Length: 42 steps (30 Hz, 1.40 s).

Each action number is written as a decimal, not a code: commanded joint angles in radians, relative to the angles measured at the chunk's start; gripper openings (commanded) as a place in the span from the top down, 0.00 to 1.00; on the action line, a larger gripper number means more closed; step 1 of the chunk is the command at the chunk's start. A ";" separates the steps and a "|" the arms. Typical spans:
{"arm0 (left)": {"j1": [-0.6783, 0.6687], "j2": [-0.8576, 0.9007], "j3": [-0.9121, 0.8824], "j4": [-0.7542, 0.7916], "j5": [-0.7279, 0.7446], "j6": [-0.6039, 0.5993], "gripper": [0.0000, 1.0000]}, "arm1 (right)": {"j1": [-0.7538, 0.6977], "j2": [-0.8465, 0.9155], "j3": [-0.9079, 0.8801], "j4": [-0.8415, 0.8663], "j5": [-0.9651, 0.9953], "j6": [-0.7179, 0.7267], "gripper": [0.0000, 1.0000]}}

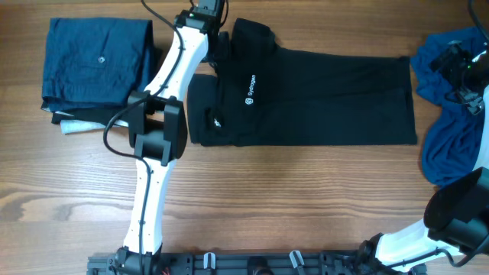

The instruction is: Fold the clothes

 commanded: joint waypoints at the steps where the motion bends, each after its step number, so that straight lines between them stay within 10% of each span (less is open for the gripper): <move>1: 0.001 0.037 0.006 -0.008 0.007 -0.001 0.63 | -0.002 0.006 0.005 0.000 -0.009 0.010 0.00; 20: 0.089 0.054 -0.035 -0.151 -0.291 -0.074 0.63 | -0.002 0.006 0.005 0.000 -0.009 0.010 0.00; 27: 0.069 -0.077 0.064 -0.122 -0.290 -0.074 0.33 | -0.002 0.006 0.005 0.000 -0.009 0.010 0.00; 34: 0.045 -0.179 0.098 0.114 0.067 0.050 0.46 | -0.002 0.006 0.005 0.000 -0.009 0.010 0.00; 42: 0.040 0.008 0.097 0.195 0.092 0.161 0.39 | -0.002 0.006 0.005 0.000 -0.009 0.010 0.00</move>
